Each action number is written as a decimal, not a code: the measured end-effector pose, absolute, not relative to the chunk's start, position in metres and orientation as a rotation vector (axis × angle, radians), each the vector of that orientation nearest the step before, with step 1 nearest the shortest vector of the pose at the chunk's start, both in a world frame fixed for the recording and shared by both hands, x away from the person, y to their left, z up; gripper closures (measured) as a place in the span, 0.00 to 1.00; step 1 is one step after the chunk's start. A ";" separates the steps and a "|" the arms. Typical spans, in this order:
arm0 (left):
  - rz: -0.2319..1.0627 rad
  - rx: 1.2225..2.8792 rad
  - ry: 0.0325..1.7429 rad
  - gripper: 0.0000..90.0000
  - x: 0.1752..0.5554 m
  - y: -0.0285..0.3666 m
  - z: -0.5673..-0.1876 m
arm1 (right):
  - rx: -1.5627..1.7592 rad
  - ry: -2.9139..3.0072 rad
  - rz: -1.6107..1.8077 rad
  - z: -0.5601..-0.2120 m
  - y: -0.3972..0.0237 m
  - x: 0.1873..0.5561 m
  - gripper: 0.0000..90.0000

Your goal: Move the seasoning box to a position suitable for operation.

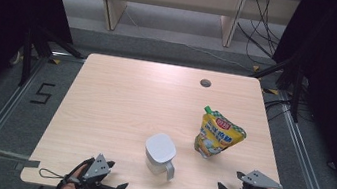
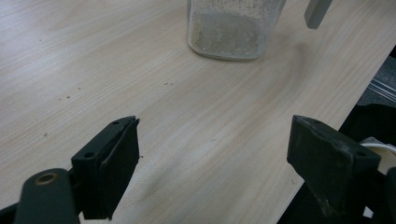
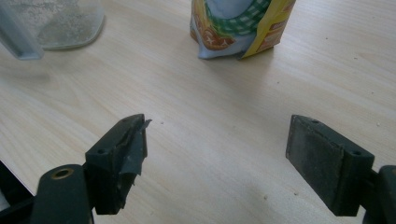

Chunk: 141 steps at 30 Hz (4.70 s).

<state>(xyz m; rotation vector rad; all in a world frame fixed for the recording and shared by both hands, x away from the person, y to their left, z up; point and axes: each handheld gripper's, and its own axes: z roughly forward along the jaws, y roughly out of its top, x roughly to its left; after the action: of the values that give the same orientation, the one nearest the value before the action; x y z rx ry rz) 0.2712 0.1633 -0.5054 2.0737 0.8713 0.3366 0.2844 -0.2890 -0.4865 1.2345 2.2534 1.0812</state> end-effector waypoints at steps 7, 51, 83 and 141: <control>0.332 2.067 0.878 0.18 0.271 0.163 -0.505 | 1.220 2.272 1.085 -0.486 -0.291 0.285 0.25; 0.239 2.065 0.616 0.72 0.277 0.075 -0.489 | 1.215 2.235 1.072 -0.490 -0.292 0.290 0.27; 0.221 2.105 0.576 0.89 0.297 0.057 -0.492 | 1.232 2.256 1.098 -0.492 -0.293 0.290 0.28; 0.348 2.047 0.753 0.54 0.297 0.170 -0.482 | 1.222 2.263 1.134 -0.492 -0.289 0.288 0.28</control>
<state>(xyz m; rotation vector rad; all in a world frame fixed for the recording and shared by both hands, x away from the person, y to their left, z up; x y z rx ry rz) 0.2968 0.1696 -0.4823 2.0471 0.7528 0.3480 0.2882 -0.2891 -0.4920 1.2219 2.2634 1.1339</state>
